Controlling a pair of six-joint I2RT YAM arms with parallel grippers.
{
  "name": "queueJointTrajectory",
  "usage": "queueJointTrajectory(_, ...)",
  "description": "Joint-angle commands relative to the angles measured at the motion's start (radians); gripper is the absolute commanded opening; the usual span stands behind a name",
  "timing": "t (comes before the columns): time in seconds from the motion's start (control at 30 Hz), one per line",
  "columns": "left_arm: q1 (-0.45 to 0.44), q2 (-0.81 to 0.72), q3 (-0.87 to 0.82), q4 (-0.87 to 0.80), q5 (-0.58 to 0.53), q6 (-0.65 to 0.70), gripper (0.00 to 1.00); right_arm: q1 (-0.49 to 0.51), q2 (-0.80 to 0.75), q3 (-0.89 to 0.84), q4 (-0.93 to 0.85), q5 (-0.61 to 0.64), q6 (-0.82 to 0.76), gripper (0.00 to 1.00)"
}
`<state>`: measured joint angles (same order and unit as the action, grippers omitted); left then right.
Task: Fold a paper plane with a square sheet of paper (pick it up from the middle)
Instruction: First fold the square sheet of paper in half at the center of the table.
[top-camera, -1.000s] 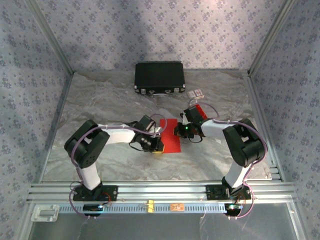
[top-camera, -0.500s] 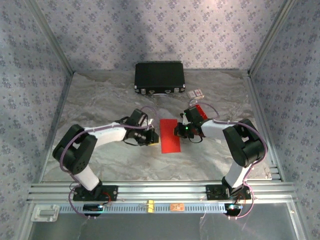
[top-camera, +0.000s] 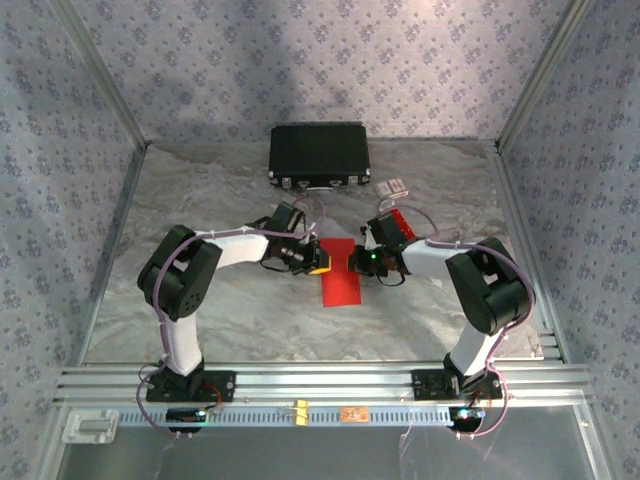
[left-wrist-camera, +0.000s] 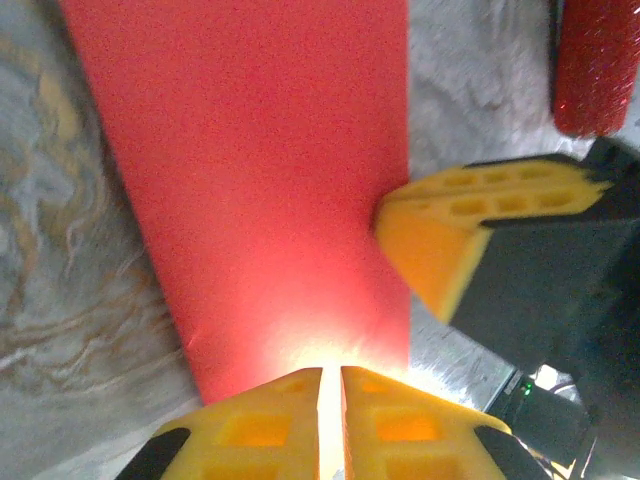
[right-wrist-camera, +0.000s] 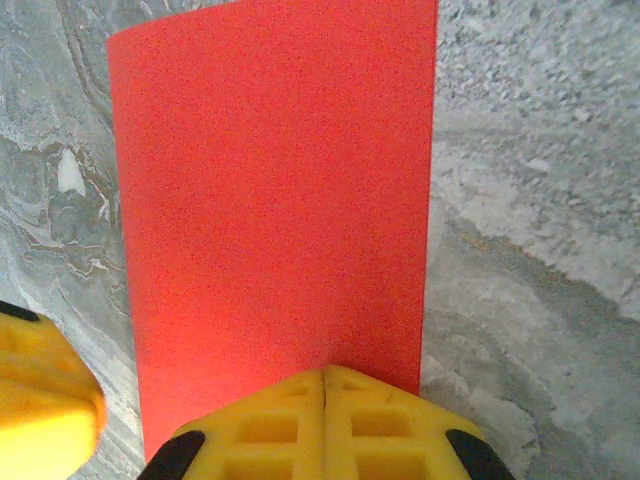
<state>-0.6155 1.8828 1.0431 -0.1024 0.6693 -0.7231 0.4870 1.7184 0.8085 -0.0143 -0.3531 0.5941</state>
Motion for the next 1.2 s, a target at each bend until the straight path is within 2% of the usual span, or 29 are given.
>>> queueJointTrajectory(0.0,-0.016,0.018,-0.058,0.015,0.033,0.026,0.12,0.003,0.036,-0.043,-0.158,0.086,-0.002,0.02)
queueJointTrajectory(0.07,-0.026,0.018,-0.079,0.029,0.027,0.026,0.13,0.005,0.036,-0.046,-0.157,0.088,-0.001,0.02)
queueJointTrajectory(0.33,-0.029,0.008,-0.069,-0.104,-0.108,0.099,0.12,0.008,0.037,-0.046,-0.156,0.091,0.002,0.02)
queueJointTrajectory(0.57,-0.019,-0.021,0.026,-0.080,-0.059,0.064,0.13,0.008,0.038,-0.044,-0.158,0.089,0.000,0.02)
queueJointTrajectory(0.8,0.001,0.081,0.173,-0.114,-0.031,0.067,0.13,0.008,0.038,-0.043,-0.156,0.089,0.000,0.02)
queueJointTrajectory(1.0,0.008,0.163,0.229,-0.174,-0.055,0.108,0.12,0.010,0.036,-0.049,-0.151,0.089,0.001,0.02)
queueJointTrajectory(1.17,0.012,0.176,0.231,-0.195,-0.083,0.134,0.12,0.011,0.033,-0.054,-0.151,0.090,0.000,0.02)
